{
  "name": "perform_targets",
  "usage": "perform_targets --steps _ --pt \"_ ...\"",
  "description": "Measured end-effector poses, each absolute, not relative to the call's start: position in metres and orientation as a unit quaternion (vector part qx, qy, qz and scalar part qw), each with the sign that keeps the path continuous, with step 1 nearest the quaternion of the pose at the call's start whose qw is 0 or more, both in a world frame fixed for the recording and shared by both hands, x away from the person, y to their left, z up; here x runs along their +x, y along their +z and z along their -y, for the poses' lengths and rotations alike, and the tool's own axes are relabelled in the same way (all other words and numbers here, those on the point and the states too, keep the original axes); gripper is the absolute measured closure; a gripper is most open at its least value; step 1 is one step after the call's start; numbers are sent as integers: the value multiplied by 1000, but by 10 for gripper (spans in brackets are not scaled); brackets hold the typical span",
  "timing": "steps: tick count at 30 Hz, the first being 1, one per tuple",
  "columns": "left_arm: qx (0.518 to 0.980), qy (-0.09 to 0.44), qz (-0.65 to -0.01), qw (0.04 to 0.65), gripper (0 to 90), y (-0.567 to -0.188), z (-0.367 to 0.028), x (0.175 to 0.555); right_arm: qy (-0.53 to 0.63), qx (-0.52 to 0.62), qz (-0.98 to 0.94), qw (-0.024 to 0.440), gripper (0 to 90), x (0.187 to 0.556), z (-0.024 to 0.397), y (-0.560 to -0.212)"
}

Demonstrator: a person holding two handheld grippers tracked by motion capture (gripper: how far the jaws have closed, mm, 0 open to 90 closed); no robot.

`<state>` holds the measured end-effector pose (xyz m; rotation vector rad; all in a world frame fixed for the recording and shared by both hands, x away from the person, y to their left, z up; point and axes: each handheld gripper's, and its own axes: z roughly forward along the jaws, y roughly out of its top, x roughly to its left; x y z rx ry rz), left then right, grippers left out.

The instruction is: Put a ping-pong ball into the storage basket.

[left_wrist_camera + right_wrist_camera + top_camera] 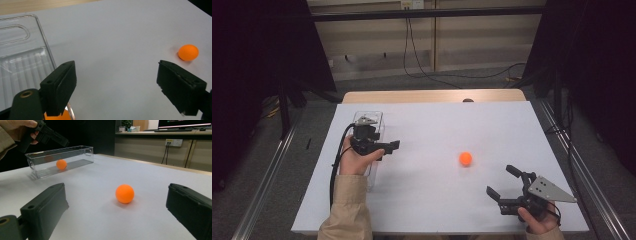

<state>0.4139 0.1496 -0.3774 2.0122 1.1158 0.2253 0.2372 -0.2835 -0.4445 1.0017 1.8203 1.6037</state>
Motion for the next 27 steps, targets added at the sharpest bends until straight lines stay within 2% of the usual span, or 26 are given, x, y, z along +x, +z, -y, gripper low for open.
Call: perform_targets --steps 27 --pt "805 63 -417 418 120 -385 -125 414 590 368 -672 255 24 237 283 -445"
